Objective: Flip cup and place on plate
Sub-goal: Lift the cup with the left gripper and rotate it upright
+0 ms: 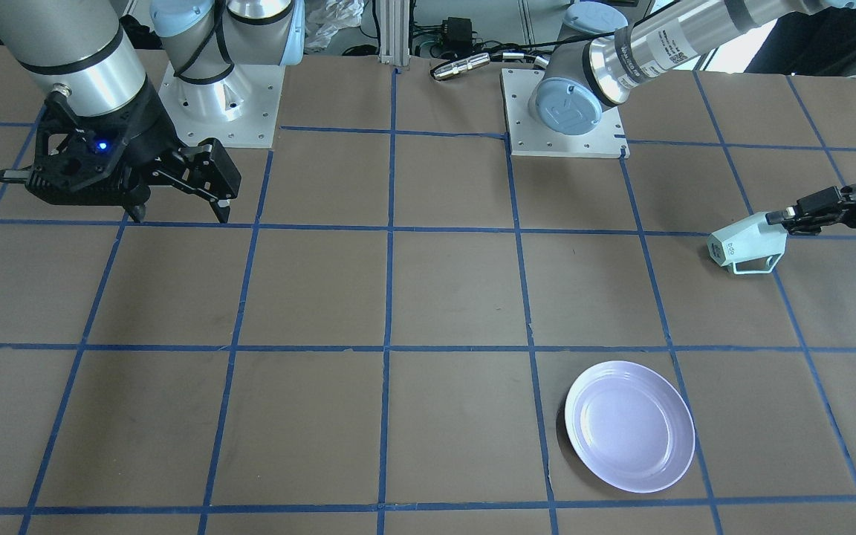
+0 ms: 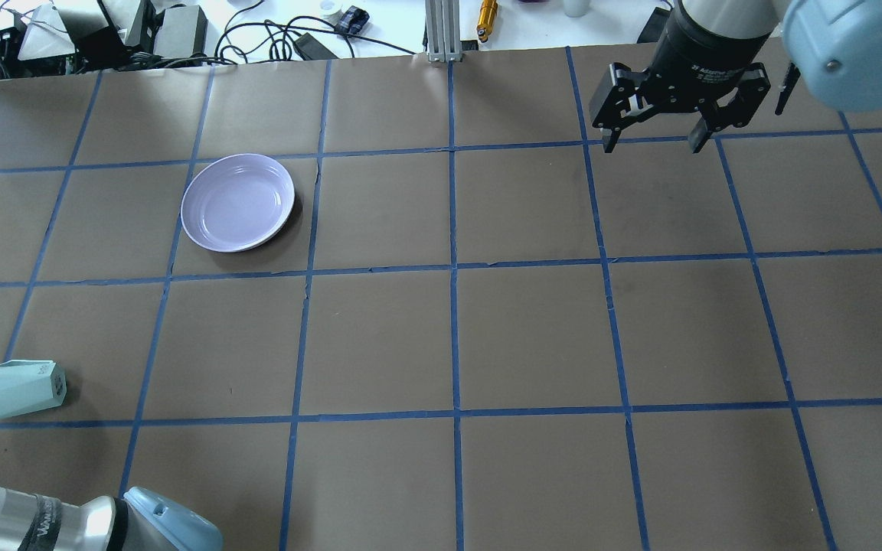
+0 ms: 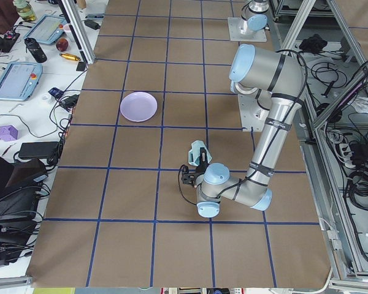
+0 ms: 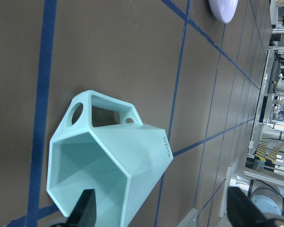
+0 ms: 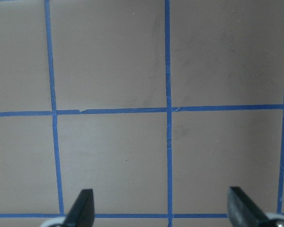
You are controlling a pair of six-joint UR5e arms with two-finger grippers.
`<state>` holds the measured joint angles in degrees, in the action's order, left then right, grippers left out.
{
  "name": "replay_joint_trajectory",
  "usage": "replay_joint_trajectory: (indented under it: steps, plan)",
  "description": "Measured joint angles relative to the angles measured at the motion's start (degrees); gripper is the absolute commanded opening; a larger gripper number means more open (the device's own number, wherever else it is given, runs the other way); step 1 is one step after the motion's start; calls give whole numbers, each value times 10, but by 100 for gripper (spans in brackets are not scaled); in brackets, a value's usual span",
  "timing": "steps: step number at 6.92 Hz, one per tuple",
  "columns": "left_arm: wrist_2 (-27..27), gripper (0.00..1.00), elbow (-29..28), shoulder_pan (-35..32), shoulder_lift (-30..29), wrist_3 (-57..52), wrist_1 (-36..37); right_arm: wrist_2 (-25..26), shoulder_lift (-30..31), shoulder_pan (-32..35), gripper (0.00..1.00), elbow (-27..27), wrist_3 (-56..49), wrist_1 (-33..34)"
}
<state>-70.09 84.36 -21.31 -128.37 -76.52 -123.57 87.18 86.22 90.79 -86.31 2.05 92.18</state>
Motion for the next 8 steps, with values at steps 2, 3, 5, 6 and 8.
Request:
replay_joint_trajectory:
  steps: [2,3,5,6,8]
  plan:
    - [11,0,-4,-4,6,0,-22,0,0,0,100,0,0,0]
    - [19,0,-6,-8,16,2,-37,0,0,0,100,0,0,0]
    - [32,0,-35,-46,57,22,-67,-1,0,0,100,0,0,0]
    - [34,0,-66,-85,86,44,-85,-1,0,0,100,0,0,0]
    - [35,0,-115,-180,140,131,-92,-1,0,0,100,0,1,0]
